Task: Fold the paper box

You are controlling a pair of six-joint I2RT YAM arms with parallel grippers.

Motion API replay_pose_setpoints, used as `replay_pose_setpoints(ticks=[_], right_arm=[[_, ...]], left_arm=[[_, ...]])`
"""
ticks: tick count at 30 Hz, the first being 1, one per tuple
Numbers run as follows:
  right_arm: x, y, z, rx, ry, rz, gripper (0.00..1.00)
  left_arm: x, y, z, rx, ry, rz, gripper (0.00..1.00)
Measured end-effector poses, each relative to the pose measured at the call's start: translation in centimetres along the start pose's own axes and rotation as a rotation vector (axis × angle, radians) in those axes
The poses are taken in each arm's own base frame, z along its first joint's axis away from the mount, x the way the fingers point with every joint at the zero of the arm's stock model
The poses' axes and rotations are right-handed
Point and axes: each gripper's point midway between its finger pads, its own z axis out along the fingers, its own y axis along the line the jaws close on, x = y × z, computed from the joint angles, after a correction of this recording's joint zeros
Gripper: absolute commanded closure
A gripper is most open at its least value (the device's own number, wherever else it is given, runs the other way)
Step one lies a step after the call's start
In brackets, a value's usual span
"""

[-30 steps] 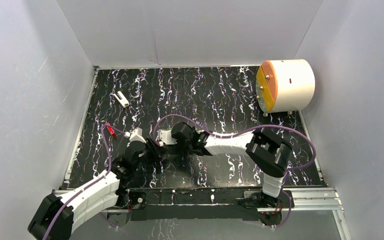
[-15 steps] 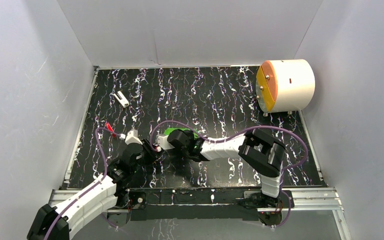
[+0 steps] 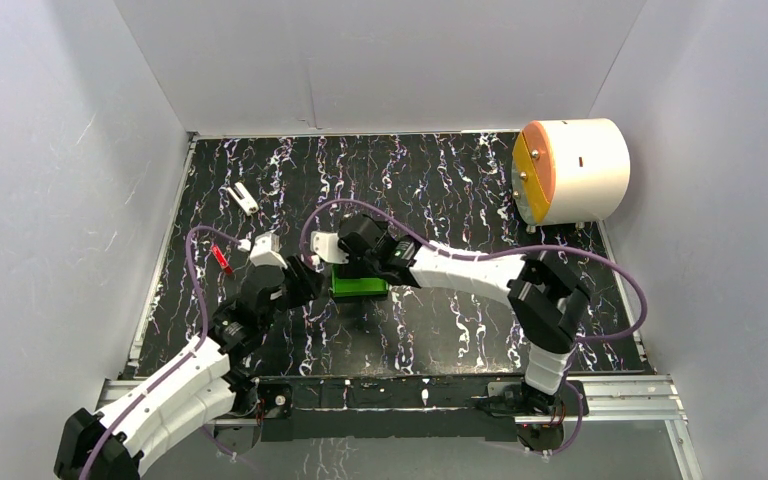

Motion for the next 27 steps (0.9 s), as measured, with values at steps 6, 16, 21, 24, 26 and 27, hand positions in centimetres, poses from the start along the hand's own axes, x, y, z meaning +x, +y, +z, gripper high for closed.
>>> replay_pose_setpoints(ticks=[6,16,21,24,26,27], right_arm=[[-0.3,-0.7,-2.2,-0.034,-0.051,0.171,0.16],[3.2,-2.2,-3.7,-0.064,-0.048,0.48,0.28],[4.0,0.0,-3.3,-0.139,-0.041,0.543,0.36],[4.2,0.9,-3.2,-0.166,-0.035,0.565,0.41],[4.2,1.0,-3.1,-0.171,-0.036,0.574,0.47],[4.2,1.0,-3.0,-0.17,-0.037,0.579,0.5]], left_arm=[[-1.5,0.0,0.1,-0.044,-0.011,0.089,0.46],[-5.8,-1.4,1.8,-0.075,0.03,0.231,0.48],[-6.2,-1.6,3.6,-0.032,0.131,0.271,0.52],[-4.9,-2.0,4.4,0.013,0.222,0.312,0.56],[-4.1,-2.2,5.0,0.036,0.275,0.332,0.58],[-3.7,-2.3,5.2,0.049,0.3,0.343,0.59]])
